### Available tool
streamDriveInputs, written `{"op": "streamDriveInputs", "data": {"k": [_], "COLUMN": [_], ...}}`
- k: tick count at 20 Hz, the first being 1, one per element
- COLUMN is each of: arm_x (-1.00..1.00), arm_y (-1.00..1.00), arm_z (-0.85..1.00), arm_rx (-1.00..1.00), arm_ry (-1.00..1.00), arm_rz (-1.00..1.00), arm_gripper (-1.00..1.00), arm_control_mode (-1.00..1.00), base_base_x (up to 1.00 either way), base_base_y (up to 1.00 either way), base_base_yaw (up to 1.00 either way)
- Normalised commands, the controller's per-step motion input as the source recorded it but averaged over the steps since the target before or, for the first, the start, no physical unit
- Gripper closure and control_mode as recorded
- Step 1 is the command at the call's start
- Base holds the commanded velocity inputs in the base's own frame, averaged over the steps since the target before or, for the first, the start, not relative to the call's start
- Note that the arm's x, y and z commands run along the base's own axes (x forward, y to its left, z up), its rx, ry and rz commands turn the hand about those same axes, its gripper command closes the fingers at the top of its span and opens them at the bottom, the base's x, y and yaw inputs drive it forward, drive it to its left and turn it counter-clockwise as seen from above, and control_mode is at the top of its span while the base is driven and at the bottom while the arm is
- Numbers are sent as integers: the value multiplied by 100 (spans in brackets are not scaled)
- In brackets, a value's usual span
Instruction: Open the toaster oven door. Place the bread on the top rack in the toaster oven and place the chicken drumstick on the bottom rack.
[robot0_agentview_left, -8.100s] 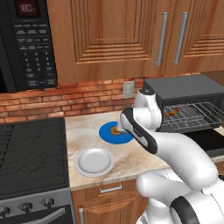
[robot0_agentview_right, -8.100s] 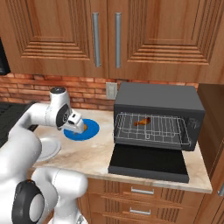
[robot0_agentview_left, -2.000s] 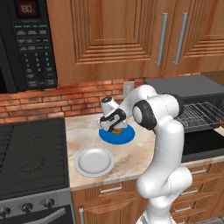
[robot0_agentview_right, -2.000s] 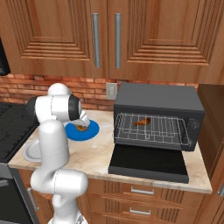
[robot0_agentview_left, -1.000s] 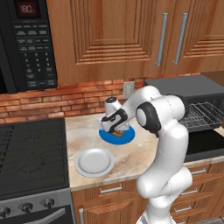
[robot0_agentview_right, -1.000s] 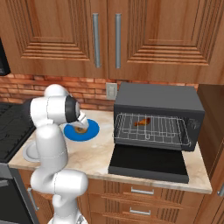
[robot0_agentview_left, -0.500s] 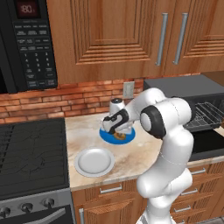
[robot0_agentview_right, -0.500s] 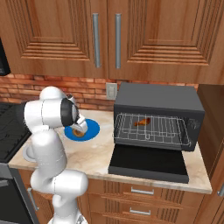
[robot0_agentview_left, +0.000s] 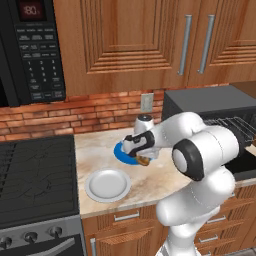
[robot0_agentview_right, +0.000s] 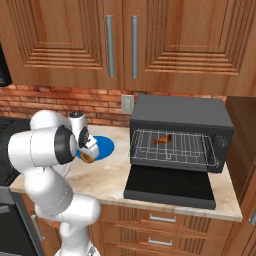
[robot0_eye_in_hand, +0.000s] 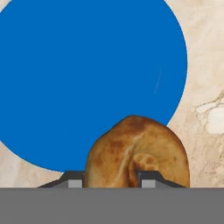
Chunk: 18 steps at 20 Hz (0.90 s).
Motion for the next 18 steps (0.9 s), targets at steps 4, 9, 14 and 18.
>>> {"op": "streamDriveInputs", "data": {"k": [4, 9, 14, 18], "arm_x": [-47, -54, -58, -57], "arm_y": [-23, -20, -22, -26], "arm_z": [47, 52, 52, 54], "arm_rx": [2, 0, 1, 1], "arm_ry": [0, 0, 0, -1], "arm_rz": [0, 0, 0, 0], "arm_gripper": [100, 100, 100, 100], "arm_control_mode": [-100, -100, -100, -100], "base_base_x": [0, 0, 0, 0], "base_base_y": [0, 0, 0, 0], "base_base_yaw": [0, 0, 0, 0]}}
